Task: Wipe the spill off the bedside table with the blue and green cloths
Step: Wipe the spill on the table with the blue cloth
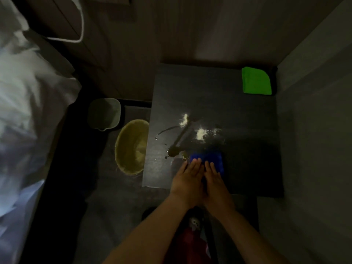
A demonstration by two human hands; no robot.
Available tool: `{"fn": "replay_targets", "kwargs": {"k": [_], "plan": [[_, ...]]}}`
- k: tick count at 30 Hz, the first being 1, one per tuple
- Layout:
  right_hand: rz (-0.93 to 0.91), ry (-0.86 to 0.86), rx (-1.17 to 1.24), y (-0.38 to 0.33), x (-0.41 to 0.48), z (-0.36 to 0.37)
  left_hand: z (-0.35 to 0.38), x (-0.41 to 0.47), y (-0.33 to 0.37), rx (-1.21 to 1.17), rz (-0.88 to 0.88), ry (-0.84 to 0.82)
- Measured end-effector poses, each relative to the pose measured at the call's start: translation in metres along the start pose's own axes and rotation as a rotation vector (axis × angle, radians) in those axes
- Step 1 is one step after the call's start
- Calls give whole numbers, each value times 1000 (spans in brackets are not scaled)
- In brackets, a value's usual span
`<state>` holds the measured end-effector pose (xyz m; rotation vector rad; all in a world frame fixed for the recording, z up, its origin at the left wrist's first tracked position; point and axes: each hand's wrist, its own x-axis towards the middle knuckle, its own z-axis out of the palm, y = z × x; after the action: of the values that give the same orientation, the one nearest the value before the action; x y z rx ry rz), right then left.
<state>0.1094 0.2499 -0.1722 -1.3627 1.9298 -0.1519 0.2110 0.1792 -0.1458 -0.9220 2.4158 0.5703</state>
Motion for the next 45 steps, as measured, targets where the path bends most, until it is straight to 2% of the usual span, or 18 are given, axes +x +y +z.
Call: {"fn": "replay_targets", "kwargs": {"k": [4, 6, 8, 13, 17, 20, 27, 35, 38, 45], "plan": [[94, 24, 58, 4, -14, 4, 5, 0, 9, 33, 58, 7], [106, 9, -41, -1, -13, 10, 5, -3, 4, 20, 75, 9], [64, 23, -163, -12, -12, 19, 7, -10, -8, 23, 89, 20], [8, 30, -75, -62, -11, 47, 22, -48, -57, 6, 44, 16], [-77, -8, -84, -110, 4, 72, 28, -79, -105, -114, -39, 109], [-101, -11, -93, -130, 9, 83, 27, -91, -126, -125, -71, 118], [-94, -26, -30, -115, 7, 69, 22, -82, -112, -117, -53, 112], [-24, -15, -43, -61, -4, 36, 16, -41, -57, -36, 31, 43], [-10, -30, -112, -72, 0, 44, 18, -47, -68, -87, 29, 69], [-128, 31, -79, -92, 8, 48, 14, -63, -86, -96, -59, 86]]}}
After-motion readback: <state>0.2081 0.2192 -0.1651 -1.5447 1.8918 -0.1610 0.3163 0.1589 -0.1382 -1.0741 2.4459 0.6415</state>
